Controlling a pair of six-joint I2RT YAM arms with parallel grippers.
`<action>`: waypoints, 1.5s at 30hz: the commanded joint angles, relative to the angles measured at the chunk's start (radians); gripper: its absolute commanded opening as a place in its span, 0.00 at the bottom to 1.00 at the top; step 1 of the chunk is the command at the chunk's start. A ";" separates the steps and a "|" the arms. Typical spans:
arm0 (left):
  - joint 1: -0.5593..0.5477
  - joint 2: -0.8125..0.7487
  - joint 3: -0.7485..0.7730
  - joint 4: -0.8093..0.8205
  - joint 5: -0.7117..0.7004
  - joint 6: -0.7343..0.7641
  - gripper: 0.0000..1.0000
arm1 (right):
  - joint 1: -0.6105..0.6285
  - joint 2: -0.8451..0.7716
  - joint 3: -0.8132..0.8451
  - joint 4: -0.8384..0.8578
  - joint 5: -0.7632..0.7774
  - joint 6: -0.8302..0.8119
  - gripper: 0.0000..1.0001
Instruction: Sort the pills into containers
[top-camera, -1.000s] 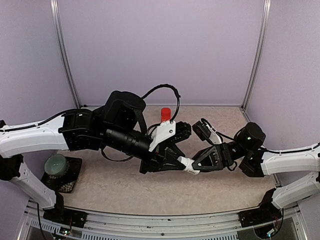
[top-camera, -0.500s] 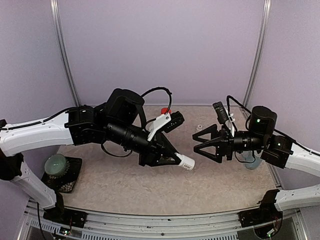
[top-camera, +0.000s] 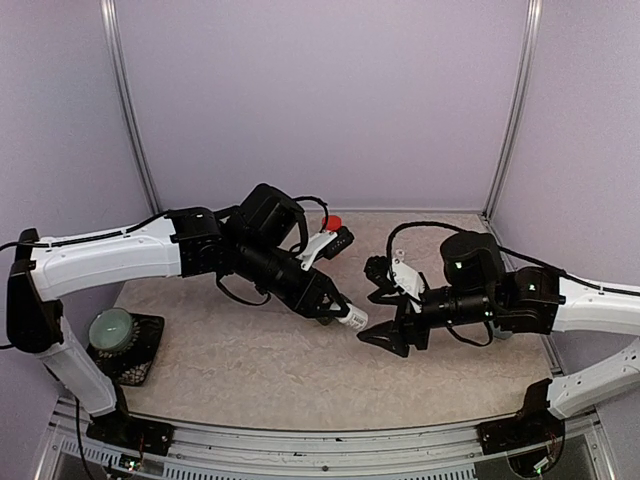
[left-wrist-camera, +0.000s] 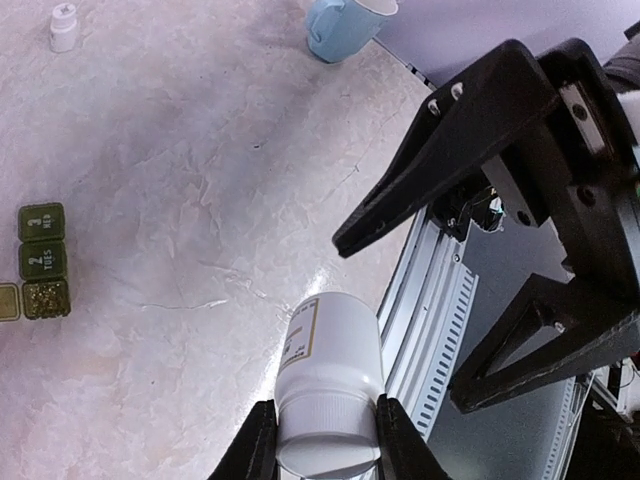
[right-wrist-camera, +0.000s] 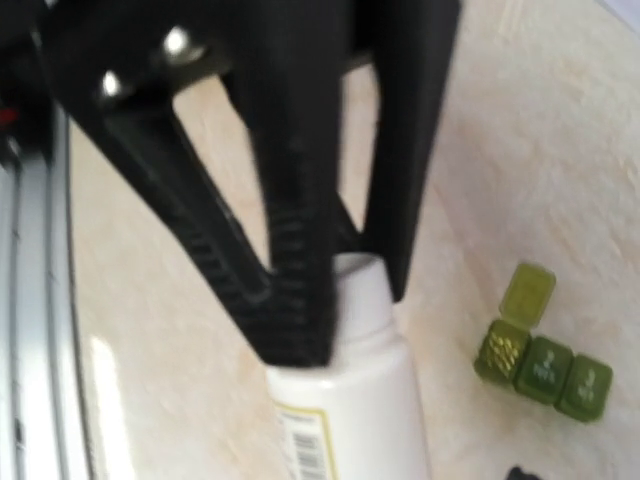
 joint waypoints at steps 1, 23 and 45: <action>0.010 0.028 0.035 -0.008 0.033 -0.028 0.00 | 0.055 0.063 0.060 -0.056 0.175 -0.069 0.79; 0.021 0.044 0.014 0.034 0.065 -0.103 0.00 | 0.198 0.192 0.082 0.076 0.564 -0.032 0.34; -0.126 -0.136 0.009 0.085 0.223 0.289 0.08 | -0.087 -0.100 -0.104 0.437 -0.567 0.348 0.29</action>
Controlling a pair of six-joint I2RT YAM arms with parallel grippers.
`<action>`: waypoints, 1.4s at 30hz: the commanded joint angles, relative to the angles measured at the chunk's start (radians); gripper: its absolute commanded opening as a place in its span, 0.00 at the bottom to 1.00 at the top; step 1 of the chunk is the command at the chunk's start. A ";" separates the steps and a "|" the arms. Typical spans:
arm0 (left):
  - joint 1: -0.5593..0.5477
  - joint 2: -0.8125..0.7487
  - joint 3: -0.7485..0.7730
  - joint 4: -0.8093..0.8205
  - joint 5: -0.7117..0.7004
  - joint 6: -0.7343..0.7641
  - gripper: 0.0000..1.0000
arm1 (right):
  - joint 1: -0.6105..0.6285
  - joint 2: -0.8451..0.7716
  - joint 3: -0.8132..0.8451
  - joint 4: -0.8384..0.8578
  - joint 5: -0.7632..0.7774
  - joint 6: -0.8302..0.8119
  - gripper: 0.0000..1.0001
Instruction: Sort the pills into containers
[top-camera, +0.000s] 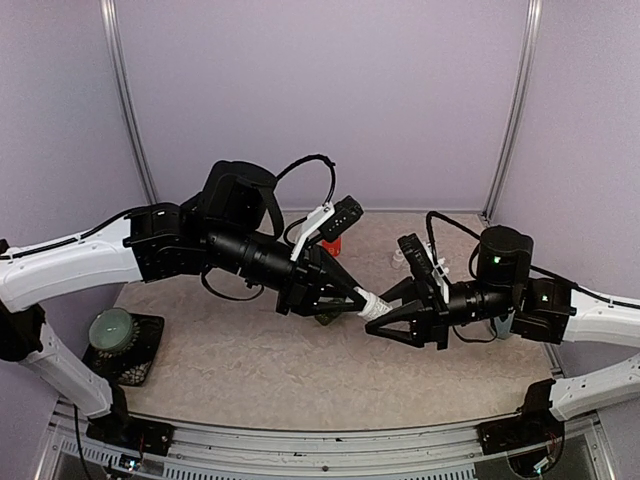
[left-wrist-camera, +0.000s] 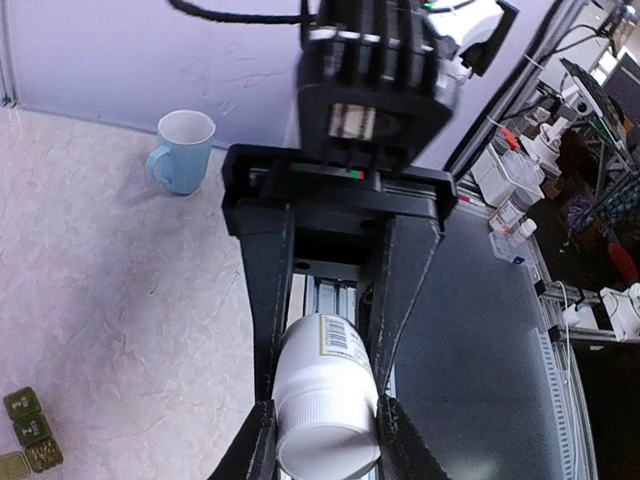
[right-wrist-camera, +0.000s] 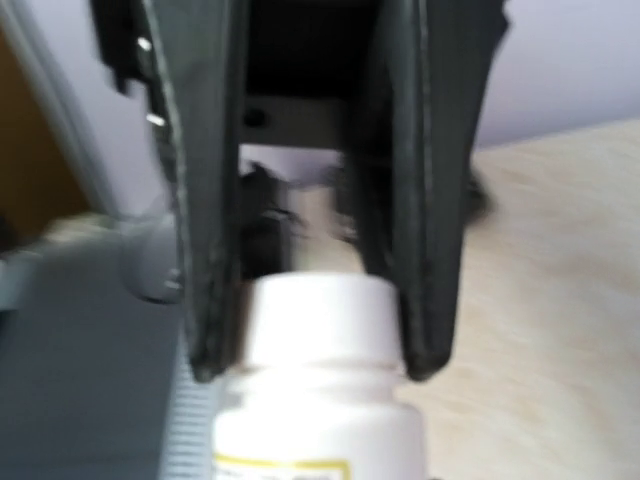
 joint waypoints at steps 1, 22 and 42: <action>-0.041 -0.003 0.013 -0.093 0.098 0.122 0.09 | -0.030 0.008 0.014 0.120 -0.199 0.106 0.29; 0.021 -0.021 -0.004 -0.108 -0.007 -0.003 0.04 | -0.021 -0.053 0.129 -0.292 0.198 -0.144 0.75; 0.087 0.092 -0.008 -0.093 -0.029 -0.202 0.04 | 0.283 0.188 0.172 -0.274 0.936 -0.292 0.71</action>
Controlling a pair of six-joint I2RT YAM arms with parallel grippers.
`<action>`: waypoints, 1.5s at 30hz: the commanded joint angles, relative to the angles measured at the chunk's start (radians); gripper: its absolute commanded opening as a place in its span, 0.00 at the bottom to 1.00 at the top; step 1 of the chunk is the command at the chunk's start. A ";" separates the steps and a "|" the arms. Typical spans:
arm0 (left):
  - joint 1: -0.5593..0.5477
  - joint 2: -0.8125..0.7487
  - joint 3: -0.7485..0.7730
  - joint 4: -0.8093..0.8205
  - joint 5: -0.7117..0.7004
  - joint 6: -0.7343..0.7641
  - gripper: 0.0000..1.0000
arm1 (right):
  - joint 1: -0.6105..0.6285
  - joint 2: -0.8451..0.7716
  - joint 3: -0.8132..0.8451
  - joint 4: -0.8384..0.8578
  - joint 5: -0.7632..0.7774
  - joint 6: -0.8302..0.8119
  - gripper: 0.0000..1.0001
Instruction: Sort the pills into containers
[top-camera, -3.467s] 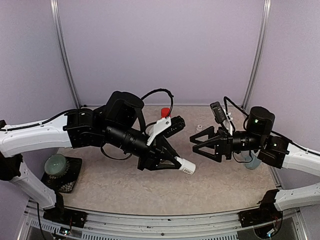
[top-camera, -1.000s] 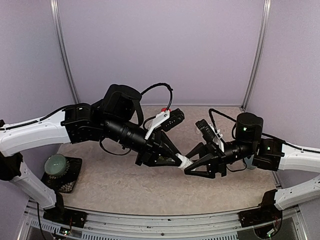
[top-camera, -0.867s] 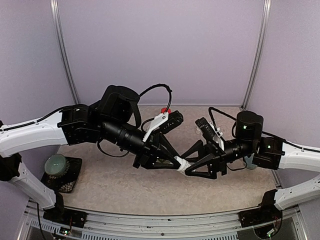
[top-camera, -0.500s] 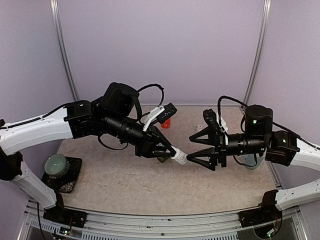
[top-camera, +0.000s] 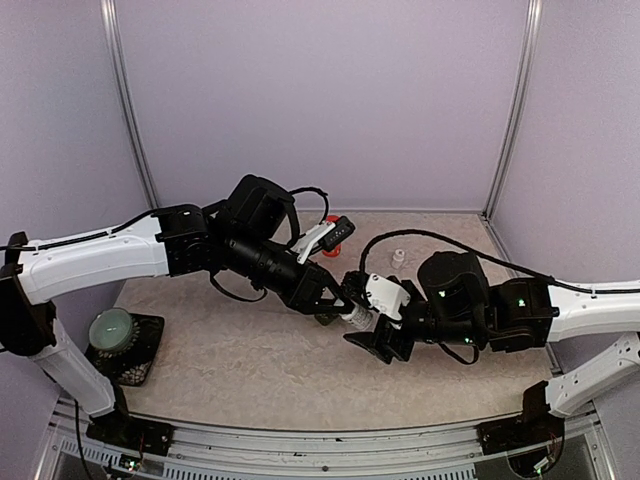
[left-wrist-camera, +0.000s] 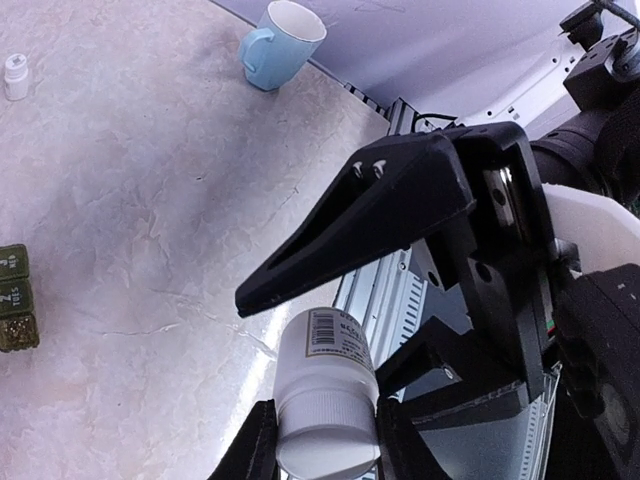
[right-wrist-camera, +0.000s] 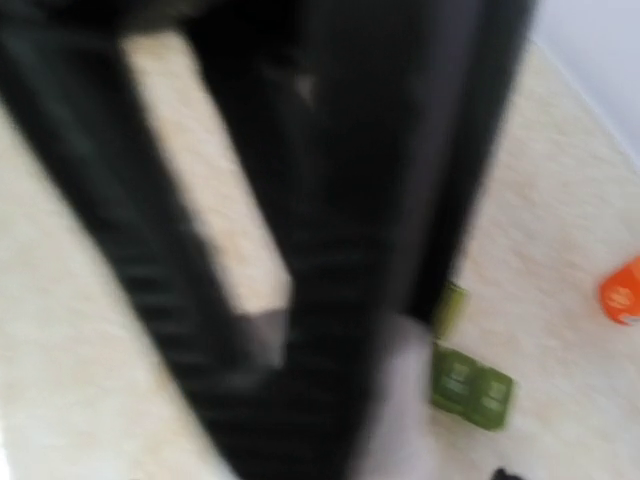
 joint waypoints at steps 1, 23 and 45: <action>0.005 0.013 0.005 0.019 0.006 -0.025 0.04 | 0.015 0.004 -0.006 0.054 0.186 -0.004 0.68; -0.015 -0.059 -0.017 0.051 0.004 0.087 0.51 | -0.086 -0.228 -0.133 0.263 -0.324 0.171 0.14; -0.104 -0.050 0.121 0.082 -0.169 0.098 0.64 | -0.146 -0.187 -0.144 0.306 -0.348 0.331 0.13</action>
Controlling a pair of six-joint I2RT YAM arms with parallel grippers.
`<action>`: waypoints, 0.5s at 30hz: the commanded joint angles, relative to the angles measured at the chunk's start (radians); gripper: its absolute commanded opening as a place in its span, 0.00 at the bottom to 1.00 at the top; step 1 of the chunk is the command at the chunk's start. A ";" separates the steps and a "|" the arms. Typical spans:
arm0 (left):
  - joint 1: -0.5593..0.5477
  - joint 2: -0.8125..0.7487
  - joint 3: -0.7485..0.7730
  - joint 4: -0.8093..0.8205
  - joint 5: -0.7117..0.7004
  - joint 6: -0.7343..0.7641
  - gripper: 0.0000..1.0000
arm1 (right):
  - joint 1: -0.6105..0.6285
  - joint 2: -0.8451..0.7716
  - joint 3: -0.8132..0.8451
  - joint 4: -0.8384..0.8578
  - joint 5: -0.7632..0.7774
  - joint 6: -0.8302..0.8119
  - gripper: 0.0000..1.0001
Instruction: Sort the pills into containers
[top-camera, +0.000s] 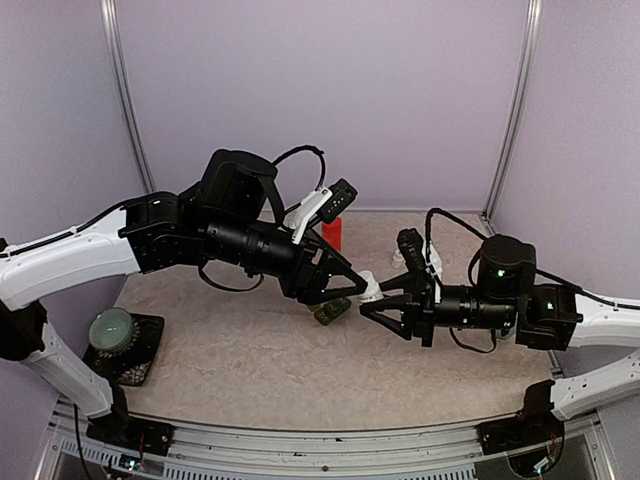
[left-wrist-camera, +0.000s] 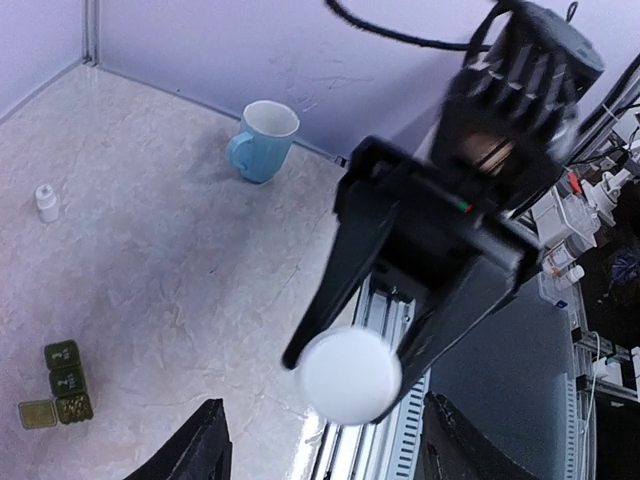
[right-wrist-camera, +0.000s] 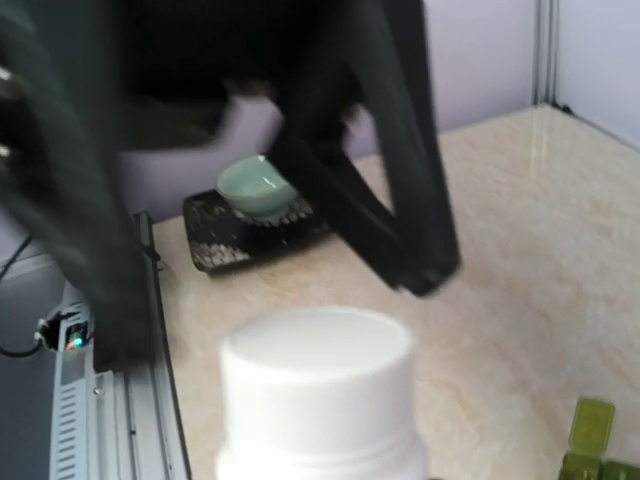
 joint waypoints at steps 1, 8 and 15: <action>-0.033 0.042 0.060 0.056 -0.016 0.010 0.64 | -0.006 0.032 0.024 0.013 0.025 0.040 0.13; -0.033 0.073 0.069 0.040 -0.007 0.014 0.66 | -0.014 0.005 0.005 0.036 0.052 0.049 0.13; 0.000 0.079 0.031 0.053 -0.117 -0.021 0.66 | -0.014 -0.014 0.001 0.078 -0.028 0.043 0.13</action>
